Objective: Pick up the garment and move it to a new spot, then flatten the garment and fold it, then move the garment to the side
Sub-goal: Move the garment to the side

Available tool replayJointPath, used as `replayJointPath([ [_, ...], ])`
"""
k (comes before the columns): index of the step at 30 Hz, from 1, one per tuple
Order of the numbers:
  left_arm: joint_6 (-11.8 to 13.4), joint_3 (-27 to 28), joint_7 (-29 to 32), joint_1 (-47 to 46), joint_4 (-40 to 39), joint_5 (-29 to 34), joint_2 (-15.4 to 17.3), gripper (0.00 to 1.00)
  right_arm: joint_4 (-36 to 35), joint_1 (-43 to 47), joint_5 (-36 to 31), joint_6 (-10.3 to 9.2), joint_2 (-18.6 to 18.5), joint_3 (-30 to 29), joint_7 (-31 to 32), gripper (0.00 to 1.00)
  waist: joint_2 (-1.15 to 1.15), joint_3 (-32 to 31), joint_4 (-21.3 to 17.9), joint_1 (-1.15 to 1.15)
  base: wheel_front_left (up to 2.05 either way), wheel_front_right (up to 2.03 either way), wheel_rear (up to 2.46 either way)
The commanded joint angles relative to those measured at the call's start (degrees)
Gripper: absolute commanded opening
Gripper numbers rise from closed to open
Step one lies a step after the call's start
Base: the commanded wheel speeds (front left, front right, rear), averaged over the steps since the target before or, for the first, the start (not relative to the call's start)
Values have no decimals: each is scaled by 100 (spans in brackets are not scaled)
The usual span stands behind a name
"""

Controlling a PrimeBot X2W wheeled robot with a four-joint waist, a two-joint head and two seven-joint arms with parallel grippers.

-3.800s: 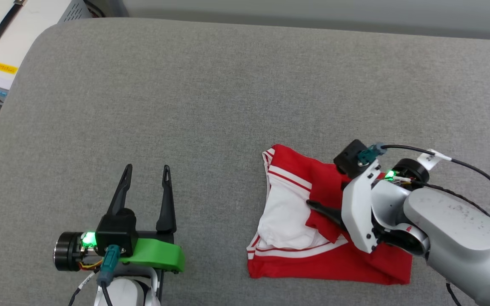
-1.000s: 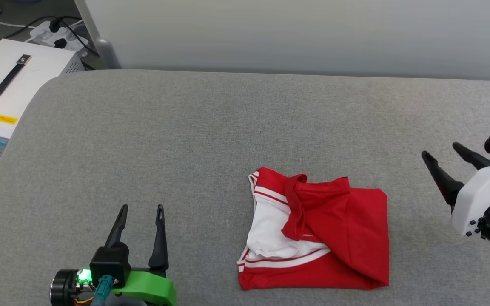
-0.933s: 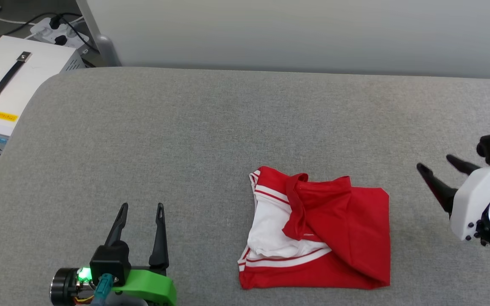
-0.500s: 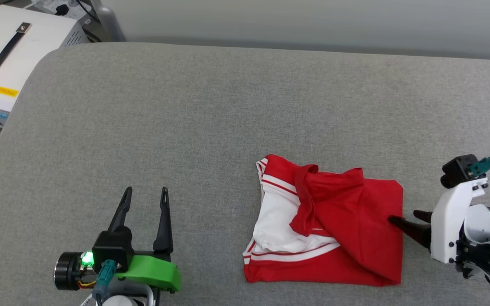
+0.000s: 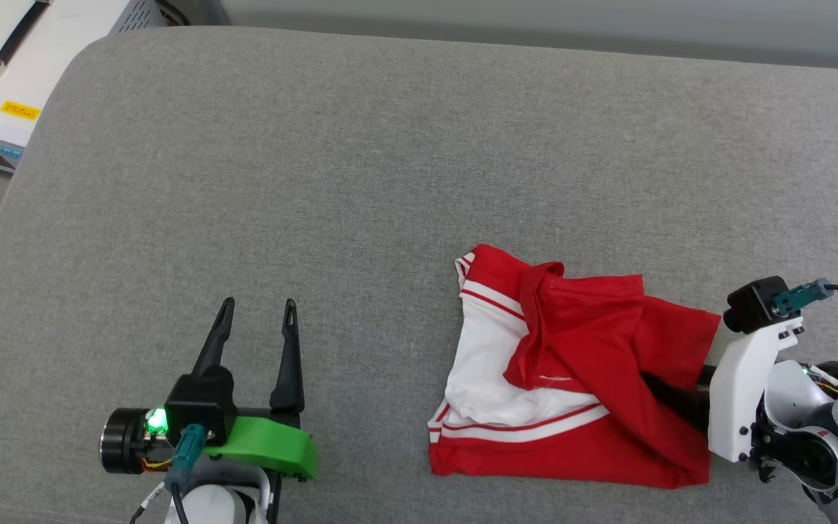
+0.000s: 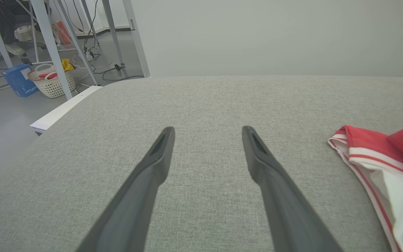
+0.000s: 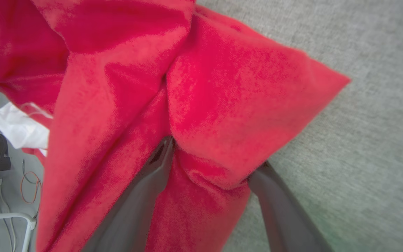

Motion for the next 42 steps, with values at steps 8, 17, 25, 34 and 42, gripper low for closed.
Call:
replayJointPath([
  [8,38,9,-34,38,113,-51,-30,100,67,-381,-156,-4,-110,319,-1045,0,0,-299,-70,0,0,0,0],
  [17,73,86,-34,270,58,-47,-31,100,-367,-718,-778,-4,-558,665,-1757,0,0,-610,-499,0,0,0,0],
  [25,122,127,-34,384,-61,-75,-32,100,-922,-884,-1054,-4,-1008,833,-1782,0,0,-639,-1217,0,0,0,0],
  [34,124,191,-34,307,-217,-13,-26,100,-1212,-941,-1042,-4,-1284,574,-1682,0,0,-331,-1885,0,0,0,0],
  [42,60,323,-34,-131,-522,104,92,100,-657,-1324,-1002,-4,-1599,102,-1558,0,0,542,-2050,0,0,0,0],
])
